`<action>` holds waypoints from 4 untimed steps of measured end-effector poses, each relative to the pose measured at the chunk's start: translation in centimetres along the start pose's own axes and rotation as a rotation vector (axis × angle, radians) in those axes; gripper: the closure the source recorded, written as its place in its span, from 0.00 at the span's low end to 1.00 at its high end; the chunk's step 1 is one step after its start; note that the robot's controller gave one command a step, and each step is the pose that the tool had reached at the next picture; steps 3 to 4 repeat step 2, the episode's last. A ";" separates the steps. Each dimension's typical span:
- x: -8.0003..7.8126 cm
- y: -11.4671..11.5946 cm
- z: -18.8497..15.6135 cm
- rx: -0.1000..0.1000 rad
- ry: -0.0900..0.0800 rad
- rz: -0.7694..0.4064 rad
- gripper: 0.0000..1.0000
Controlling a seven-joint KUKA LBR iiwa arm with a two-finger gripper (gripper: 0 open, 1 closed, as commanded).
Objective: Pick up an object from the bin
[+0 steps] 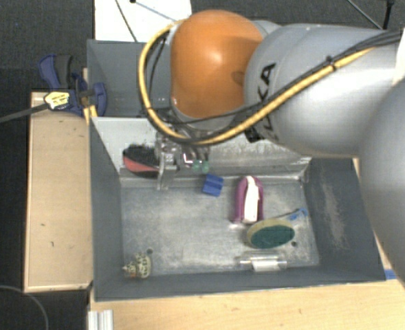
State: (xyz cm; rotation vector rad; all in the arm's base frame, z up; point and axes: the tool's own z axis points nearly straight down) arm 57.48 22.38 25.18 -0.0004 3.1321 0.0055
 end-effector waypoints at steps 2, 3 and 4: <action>0.5 -5.7 9.1 0.004 0.013 -0.144 1.00; 0.5 -5.7 9.1 0.004 0.013 -0.144 1.00; 0.5 -5.7 9.1 0.004 0.013 -0.144 1.00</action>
Offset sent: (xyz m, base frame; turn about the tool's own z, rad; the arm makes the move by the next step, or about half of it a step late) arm 0.0168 -0.0263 -0.0595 -0.0734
